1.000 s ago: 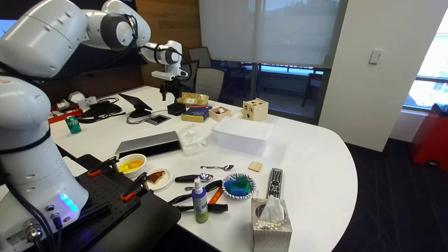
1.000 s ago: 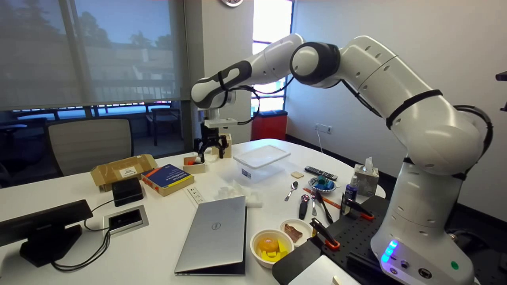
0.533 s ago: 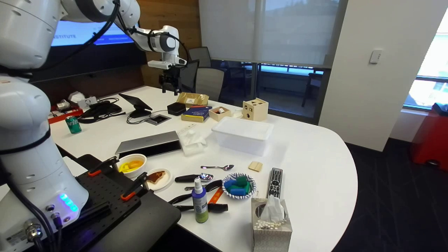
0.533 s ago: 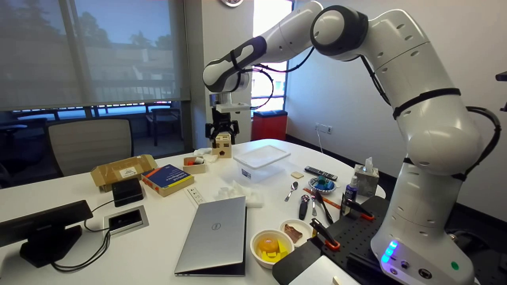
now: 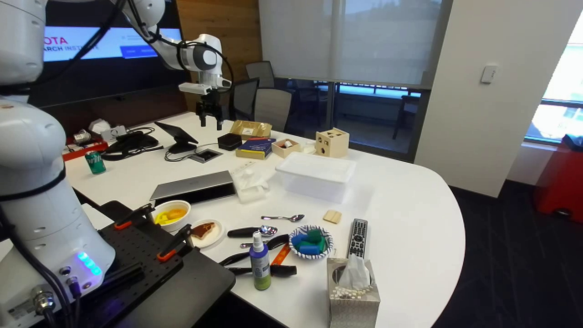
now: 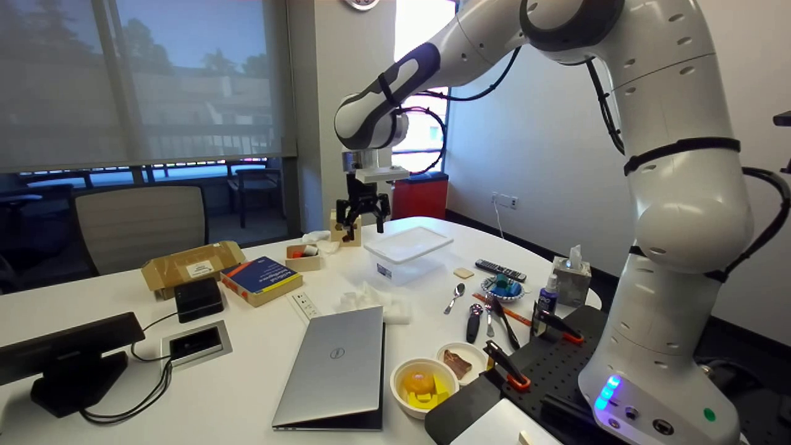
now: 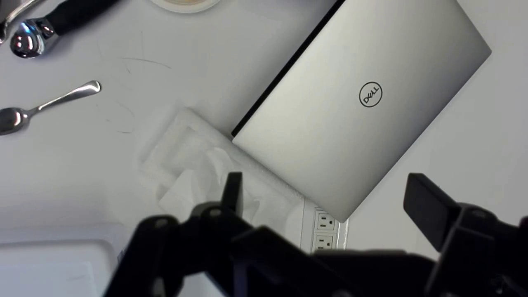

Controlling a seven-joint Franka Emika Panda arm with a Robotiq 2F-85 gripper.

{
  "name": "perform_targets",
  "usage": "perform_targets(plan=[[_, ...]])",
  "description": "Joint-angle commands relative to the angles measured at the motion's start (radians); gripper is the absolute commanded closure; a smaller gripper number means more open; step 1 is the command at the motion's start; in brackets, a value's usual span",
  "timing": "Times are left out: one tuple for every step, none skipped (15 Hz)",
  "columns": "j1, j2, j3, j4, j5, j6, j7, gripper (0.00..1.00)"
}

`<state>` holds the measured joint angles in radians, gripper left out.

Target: Close the laptop

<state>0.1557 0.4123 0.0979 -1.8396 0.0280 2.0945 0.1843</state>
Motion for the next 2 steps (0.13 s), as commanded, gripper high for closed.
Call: perform_targets(plan=[[0.003, -0.104, 0.0, -0.162, 0.021, 0.119, 0.026, 0.0], [0.002, -0.115, 0.001, -0.186, 0.023, 0.147, 0.023, 0.0]])
